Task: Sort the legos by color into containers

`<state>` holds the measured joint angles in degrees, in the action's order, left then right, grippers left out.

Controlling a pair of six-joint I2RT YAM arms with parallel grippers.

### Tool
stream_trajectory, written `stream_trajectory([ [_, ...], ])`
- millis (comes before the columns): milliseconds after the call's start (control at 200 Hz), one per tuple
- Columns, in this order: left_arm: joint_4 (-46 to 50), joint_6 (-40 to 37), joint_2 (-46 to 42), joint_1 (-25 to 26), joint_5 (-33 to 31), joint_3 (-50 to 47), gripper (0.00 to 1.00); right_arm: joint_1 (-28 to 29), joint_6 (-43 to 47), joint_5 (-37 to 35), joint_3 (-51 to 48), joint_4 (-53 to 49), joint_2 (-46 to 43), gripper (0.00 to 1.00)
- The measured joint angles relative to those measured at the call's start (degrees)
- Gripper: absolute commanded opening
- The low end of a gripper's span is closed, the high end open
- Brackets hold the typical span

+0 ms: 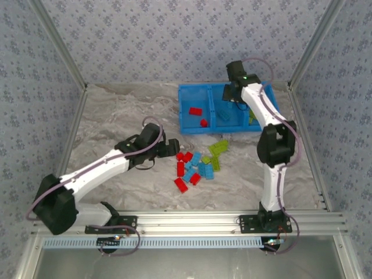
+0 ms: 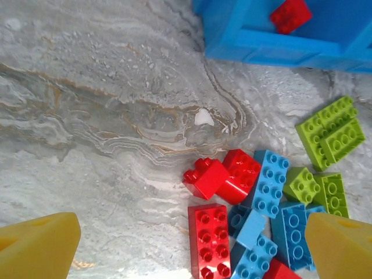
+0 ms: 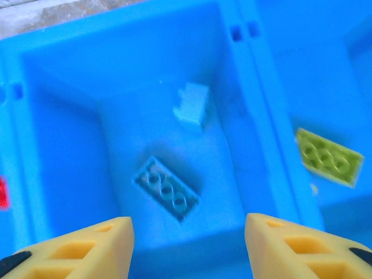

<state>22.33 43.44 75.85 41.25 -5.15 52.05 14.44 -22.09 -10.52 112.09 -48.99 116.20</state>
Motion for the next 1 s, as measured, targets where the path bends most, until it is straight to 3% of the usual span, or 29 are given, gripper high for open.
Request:
stream_trajectory([
  [175,-0.98,2.93,11.52,0.00,2.38,6.10,0.95,5.62,0.33,5.57,-17.33,0.55,-23.61,0.74],
  [290,-2.69,4.31,17.09,0.00,3.96,7.58,0.77,14.40,-0.22,7.45,-25.66,-0.04,-36.00,0.77],
  [350,-3.04,4.24,19.69,0.00,4.72,8.33,0.73,17.07,-0.68,8.70,-28.57,-1.40,-39.45,0.77],
  [500,-3.61,2.10,24.65,0.13,7.13,9.31,0.69,18.60,-2.08,8.41,-33.79,-4.87,-41.33,0.78],
  [730,-5.18,1.14,26.71,0.39,8.96,9.79,0.44,18.86,-2.97,7.91,-36.17,-7.17,-41.83,0.78],
  [1004,-5.09,1.60,26.58,0.39,8.28,9.77,0.29,18.88,-3.23,7.78,-36.15,-7.17,-42.25,0.78],
])
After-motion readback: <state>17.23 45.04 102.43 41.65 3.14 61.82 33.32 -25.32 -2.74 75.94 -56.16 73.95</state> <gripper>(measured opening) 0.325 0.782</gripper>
